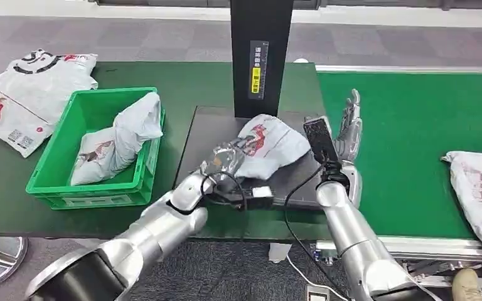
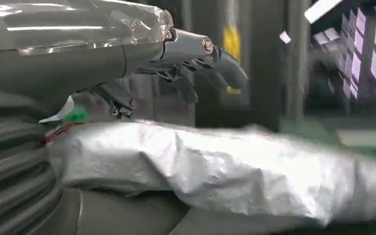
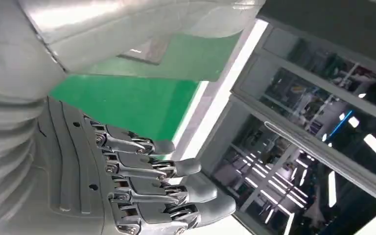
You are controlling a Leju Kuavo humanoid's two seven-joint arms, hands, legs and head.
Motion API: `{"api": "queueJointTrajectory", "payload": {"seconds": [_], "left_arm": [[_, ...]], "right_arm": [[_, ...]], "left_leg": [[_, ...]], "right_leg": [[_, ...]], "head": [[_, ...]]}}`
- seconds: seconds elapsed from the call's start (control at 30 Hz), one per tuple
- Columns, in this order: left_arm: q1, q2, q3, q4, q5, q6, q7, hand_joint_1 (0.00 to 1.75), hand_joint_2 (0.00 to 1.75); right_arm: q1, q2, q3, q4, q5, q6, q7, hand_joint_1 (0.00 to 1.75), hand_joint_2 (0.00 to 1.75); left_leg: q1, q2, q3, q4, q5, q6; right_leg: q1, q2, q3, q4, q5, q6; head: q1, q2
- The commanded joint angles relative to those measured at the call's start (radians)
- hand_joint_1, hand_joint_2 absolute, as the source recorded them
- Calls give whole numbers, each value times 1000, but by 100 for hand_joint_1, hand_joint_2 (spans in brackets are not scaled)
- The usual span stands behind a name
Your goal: Moved the parcel from conveyor to table for the left to box.
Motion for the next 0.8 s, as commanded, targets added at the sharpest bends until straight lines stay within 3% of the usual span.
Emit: {"api": "queueJointTrajectory", "payload": {"seconds": [0.03, 0.8], "left_arm": [[-57, 20, 106, -25, -15, 31, 5, 175, 175], [-67, 37, 258, -40, -117, 120, 31, 175, 175]], "right_arm": [[-53, -16, 15, 57, -9, 16, 2, 0, 175], [-3, -32, -31, -17, 19, 29, 11, 0, 175]], "left_leg": [[0, 1, 1, 0, -1, -1], [1, 0, 2, 0, -4, -2]], "right_leg": [[0, 3, 1, 0, -1, -1], [1, 3, 1, 0, -4, -2]], "head": [[0, 0], [0, 0]]}}
